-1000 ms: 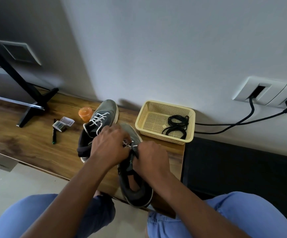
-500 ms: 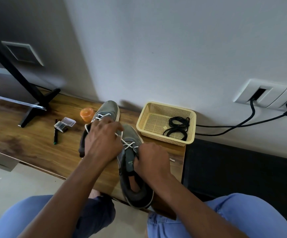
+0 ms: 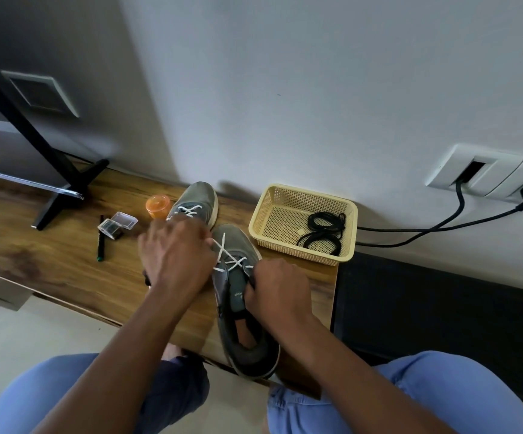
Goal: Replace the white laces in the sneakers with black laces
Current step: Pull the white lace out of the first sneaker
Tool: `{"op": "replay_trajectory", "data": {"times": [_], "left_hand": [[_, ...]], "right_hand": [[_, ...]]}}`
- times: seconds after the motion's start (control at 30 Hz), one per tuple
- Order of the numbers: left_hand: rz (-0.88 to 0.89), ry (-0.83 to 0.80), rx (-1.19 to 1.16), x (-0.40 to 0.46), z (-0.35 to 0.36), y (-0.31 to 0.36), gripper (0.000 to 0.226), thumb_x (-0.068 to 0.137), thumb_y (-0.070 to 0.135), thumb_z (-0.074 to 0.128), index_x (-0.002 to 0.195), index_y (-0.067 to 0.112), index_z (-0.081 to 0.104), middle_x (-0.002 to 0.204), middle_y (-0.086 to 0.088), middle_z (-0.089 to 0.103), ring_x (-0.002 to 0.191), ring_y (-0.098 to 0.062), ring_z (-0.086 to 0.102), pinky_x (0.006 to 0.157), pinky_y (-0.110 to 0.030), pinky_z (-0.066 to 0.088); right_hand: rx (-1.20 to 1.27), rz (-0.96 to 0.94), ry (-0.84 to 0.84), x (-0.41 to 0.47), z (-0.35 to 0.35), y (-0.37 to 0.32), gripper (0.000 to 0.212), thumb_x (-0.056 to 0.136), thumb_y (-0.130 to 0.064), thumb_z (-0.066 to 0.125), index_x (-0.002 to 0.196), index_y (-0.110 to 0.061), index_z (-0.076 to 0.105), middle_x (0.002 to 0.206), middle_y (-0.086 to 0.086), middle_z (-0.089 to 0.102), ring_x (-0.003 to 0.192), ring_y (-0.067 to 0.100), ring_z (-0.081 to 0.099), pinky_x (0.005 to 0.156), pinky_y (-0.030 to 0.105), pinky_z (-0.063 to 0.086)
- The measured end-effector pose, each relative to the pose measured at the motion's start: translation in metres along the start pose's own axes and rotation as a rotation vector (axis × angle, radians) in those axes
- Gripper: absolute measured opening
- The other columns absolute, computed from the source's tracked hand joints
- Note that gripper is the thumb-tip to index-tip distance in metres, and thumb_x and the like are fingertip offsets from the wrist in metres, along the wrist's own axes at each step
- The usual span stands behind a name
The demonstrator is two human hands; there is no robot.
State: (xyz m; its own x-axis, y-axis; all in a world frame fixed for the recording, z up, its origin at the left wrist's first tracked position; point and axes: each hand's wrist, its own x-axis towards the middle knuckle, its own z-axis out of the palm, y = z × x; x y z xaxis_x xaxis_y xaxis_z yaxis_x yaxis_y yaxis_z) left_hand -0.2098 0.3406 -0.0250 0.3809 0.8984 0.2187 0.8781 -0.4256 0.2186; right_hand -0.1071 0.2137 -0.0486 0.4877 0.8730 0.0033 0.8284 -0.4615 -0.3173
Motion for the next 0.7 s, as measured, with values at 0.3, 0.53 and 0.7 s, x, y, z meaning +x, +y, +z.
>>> {"op": "replay_trajectory", "data": {"times": [0.3,0.53,0.7], "left_hand": [[0.344,-0.290,-0.083,-0.008,0.007,0.008,0.022,0.082,0.039,0.078,0.104,0.038,0.076,0.116,0.017,0.067,0.120,-0.018,0.054,0.080,-0.035,0.052],[0.224,-0.195,-0.112,-0.007,0.008,0.006,0.005,0.086,0.028,0.078,0.087,0.033,0.077,0.094,0.007,0.071,0.098,-0.022,0.065,0.068,-0.035,0.053],[0.011,-0.021,-0.073,0.006,-0.004,-0.012,0.008,0.087,0.020,0.075,0.085,0.028,0.076,0.099,-0.002,0.072,0.100,-0.032,0.061,0.068,-0.035,0.040]], "right_hand": [[-0.017,-0.009,0.012,0.001,0.001,-0.001,0.014,0.095,-0.027,0.060,0.090,-0.018,0.069,0.086,0.006,0.067,0.080,0.031,0.068,0.058,0.034,0.036],[-0.030,-0.008,-0.003,-0.001,-0.001,-0.002,0.014,0.094,-0.025,0.059,0.094,-0.017,0.070,0.084,0.005,0.062,0.081,0.029,0.067,0.058,0.034,0.034],[-0.020,-0.013,0.013,-0.001,-0.004,-0.003,0.015,0.095,-0.026,0.059,0.095,-0.016,0.069,0.096,0.008,0.069,0.089,0.032,0.069,0.063,0.035,0.034]]}}
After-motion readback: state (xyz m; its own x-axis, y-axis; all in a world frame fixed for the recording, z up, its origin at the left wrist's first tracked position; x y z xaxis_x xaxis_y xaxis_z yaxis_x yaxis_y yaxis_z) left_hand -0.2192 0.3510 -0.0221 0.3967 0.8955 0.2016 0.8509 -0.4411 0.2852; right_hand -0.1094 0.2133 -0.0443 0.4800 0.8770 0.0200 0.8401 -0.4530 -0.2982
